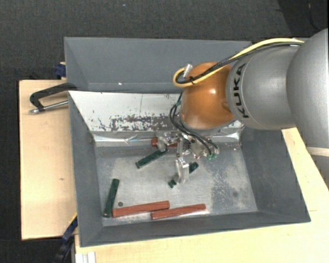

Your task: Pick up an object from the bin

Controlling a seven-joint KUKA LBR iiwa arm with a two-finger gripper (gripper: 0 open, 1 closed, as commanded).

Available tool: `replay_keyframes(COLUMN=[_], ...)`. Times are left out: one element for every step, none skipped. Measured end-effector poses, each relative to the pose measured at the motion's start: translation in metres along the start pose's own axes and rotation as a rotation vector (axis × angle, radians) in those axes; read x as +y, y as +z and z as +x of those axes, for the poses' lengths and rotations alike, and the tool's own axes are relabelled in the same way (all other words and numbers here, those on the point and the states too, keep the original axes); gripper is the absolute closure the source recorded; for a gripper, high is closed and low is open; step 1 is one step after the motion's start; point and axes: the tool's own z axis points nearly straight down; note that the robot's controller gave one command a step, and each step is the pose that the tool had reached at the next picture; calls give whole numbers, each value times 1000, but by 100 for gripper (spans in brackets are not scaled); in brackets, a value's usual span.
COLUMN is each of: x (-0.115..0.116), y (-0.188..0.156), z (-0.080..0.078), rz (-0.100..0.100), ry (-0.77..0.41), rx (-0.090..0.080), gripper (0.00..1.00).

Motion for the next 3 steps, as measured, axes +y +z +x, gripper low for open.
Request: replay_keyframes(x=[72,72,71], y=[2,2,2], z=[-29,-29,-29], rz=[-1,-1,-1], ry=[-11,-11,-10], rx=[-1,-1,-1], gripper=[100,0,100])
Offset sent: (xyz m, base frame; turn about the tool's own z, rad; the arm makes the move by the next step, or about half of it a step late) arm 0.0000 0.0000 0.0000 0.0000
